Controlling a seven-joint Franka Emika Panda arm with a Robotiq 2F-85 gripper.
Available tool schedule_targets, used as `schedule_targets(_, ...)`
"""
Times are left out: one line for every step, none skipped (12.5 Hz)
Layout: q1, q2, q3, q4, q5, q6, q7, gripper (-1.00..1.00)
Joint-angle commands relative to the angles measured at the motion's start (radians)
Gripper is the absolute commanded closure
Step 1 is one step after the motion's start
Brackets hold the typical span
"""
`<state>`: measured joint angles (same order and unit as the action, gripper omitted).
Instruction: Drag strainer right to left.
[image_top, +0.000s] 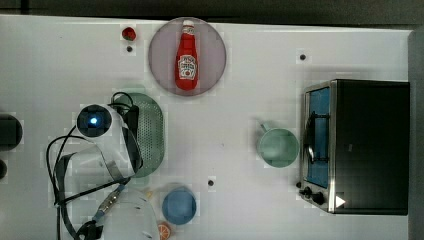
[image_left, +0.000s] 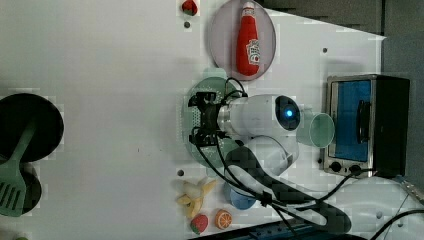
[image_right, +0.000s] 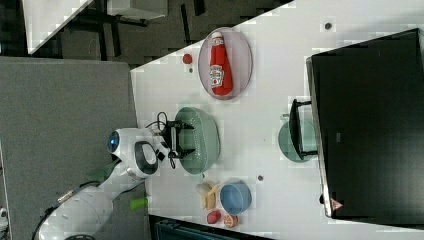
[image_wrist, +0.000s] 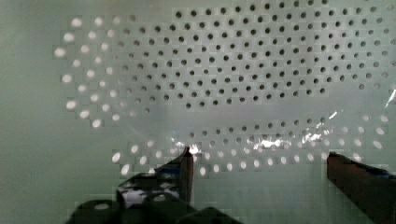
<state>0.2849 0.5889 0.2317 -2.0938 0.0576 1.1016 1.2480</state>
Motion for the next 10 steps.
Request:
schedule_targets(0.058,0.029,0.027,0.076,-0.019,0.014,0.090,-1.00)
schedule_targets(0.069,0.037,0.027,0.088,-0.019,0.013,0.100,-1.00)
schedule_targets(0.080,0.045,0.027,0.099,-0.019,0.013,0.110,-1.00)
schedule_targets(0.092,0.052,0.027,0.112,-0.019,0.013,0.122,-1.00)
schedule_targets(0.104,0.059,0.027,0.124,-0.019,0.013,0.144,-1.00)
schedule_targets(0.115,0.064,0.027,0.137,-0.019,0.013,0.175,-1.00)
schedule_targets(0.125,0.071,0.027,0.150,-0.019,0.013,0.201,-1.00)
schedule_targets(0.135,0.079,0.027,0.164,-0.019,0.013,0.213,-1.00)
schedule_targets(0.144,0.088,0.027,0.177,-0.019,0.012,0.214,-1.00)
schedule_targets(0.152,0.096,0.026,0.188,-0.019,0.012,0.214,-1.00)
